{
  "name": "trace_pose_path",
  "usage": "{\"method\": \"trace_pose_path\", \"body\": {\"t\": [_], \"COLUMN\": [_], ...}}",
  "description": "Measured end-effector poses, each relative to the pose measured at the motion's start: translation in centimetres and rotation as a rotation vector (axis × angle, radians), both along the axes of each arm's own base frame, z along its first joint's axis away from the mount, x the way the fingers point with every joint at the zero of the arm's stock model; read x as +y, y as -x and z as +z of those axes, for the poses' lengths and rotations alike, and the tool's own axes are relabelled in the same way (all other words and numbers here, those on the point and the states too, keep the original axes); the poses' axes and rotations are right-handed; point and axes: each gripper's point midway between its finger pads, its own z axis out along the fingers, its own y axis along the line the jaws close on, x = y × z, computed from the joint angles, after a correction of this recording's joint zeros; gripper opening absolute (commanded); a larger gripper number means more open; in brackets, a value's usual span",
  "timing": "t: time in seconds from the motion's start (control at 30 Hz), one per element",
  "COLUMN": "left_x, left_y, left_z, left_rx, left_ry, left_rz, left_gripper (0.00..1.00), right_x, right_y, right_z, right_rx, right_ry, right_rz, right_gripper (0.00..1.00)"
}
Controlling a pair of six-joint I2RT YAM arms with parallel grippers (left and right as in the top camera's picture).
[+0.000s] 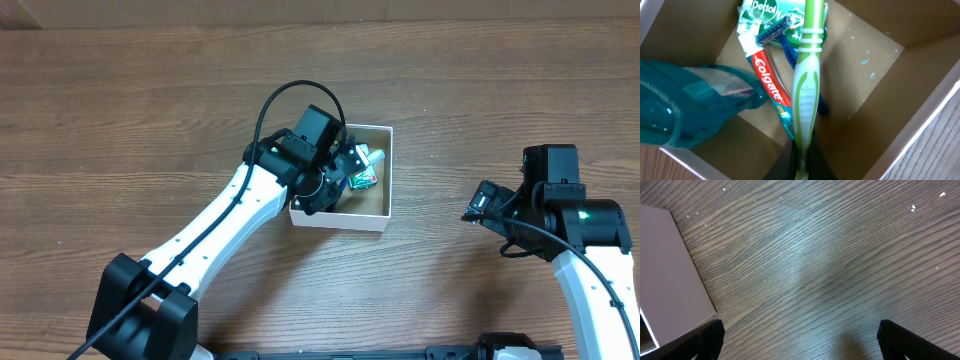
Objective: Pack container
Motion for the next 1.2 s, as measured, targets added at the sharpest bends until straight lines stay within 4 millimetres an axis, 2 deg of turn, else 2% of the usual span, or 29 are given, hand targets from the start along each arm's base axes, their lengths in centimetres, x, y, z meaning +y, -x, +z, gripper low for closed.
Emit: {"method": "trace_pose_path", "body": {"t": [0.03,0.17,0.27,0.37,0.43,0.5,0.67,0.73,0.77,1.0,1.03,1.1,1.13,1.2], "left_x": [0.1,0.0,-0.3,-0.4,-0.4,-0.4,-0.1,0.3,0.3,0.1,0.4,2.0,2.6,7.0], "left_y": [-0.1,-0.3,-0.7,-0.7,-0.6,-0.6,-0.4,0.3,0.3,-0.1,0.0,-0.4,-0.8,-3.0], "left_z": [0.0,-0.6,-2.4,-4.1,-4.9,-5.0,-4.5,-3.1,-2.3,8.5,10.0,12.1,12.4,13.7], "left_rx": [-0.001,0.005,0.035,0.070,0.090,0.094,0.117,0.162,0.168,0.032,0.007,-0.031,-0.035,-0.089], "left_ry": [-0.003,-0.003,-0.013,-0.029,-0.034,-0.036,-0.048,-0.068,-0.068,0.072,0.105,0.152,0.165,0.189], "left_rz": [0.004,0.005,0.010,0.023,0.035,0.041,0.062,0.092,0.103,0.186,0.212,0.301,0.348,0.533], "left_gripper": [0.09,0.10,0.12,0.28,0.47,0.55,0.57,0.57,0.62,0.67,0.75,0.87,1.00,1.00], "right_x": [0.0,0.0,0.0,0.0,0.0,0.0,0.0,0.0,0.0,0.2,0.3,0.5,0.5,0.6], "right_y": [0.0,0.0,0.0,0.0,0.0,0.0,0.0,-0.2,-0.5,-3.2,-3.5,-4.5,-5.2,-7.7], "right_z": [0.0,0.0,0.0,0.0,0.0,0.0,0.0,0.1,0.2,1.4,1.8,3.5,4.7,7.4], "right_rx": [0.000,0.001,0.001,0.002,0.002,0.002,0.001,-0.007,-0.020,-0.140,-0.150,-0.180,-0.190,-0.230], "right_ry": [0.000,0.000,0.000,0.000,0.000,0.000,0.000,0.000,0.001,0.001,0.002,0.010,0.014,0.030], "right_rz": [0.000,0.000,0.000,0.000,0.000,0.000,0.000,0.000,0.000,0.041,0.060,0.099,0.117,0.161], "right_gripper": [1.00,1.00,1.00,1.00,1.00,1.00,1.00,1.00,1.00,1.00,1.00,1.00,1.00,1.00]}}
